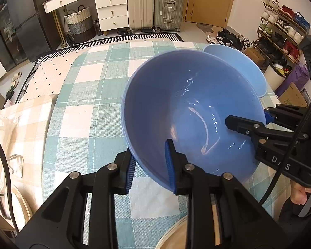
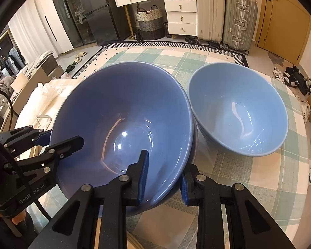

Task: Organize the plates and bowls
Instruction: 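Lower the blue bowl onto the table and open both grippers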

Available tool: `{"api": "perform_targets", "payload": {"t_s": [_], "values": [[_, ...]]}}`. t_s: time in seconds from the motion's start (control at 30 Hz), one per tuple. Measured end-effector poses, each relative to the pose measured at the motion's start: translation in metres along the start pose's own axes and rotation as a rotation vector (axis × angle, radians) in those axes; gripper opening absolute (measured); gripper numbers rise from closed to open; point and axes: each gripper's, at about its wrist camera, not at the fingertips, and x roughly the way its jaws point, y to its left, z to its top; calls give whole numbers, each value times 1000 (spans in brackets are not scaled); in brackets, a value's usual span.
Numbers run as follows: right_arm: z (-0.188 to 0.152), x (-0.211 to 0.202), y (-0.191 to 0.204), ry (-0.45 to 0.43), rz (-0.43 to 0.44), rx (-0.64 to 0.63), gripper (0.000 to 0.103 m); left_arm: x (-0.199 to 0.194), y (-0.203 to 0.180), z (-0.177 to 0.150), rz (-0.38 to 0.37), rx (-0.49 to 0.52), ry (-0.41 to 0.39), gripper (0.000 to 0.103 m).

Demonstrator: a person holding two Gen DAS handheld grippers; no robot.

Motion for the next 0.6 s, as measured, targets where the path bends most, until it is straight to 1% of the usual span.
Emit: {"api": "perform_targets", "payload": {"t_s": [0.1, 0.17, 0.23, 0.37, 0.43, 0.47, 0.5, 0.57, 0.6], "values": [[-1, -3, 0, -7, -13, -3, 28, 2, 1, -1, 0, -4, 13, 24], [-2, -6, -2, -16, -6, 7, 30, 3, 1, -1, 1, -4, 20, 29], [-2, -10, -3, -24, 1, 12, 33, 4, 3, -2, 1, -11, 16, 45], [-3, -16, -2, -34, 12, 8, 39, -3, 6, -3, 2, -17, -3, 58], [-4, -19, -2, -45, 22, 14, 45, -7, 8, -4, 1, -20, -16, 68], [-4, -22, -2, -55, 9, 17, 52, -9, 8, -4, 1, -21, -22, 69], [-5, -25, -2, -67, -6, 19, 62, -12, 9, -5, 5, -20, -28, 72], [-5, -30, -3, -85, 2, 25, 68, -18, 10, -7, 10, -20, -39, 73], [-6, -33, -5, -88, 11, 32, 68, -22, 11, -8, 13, -23, -44, 74]]}}
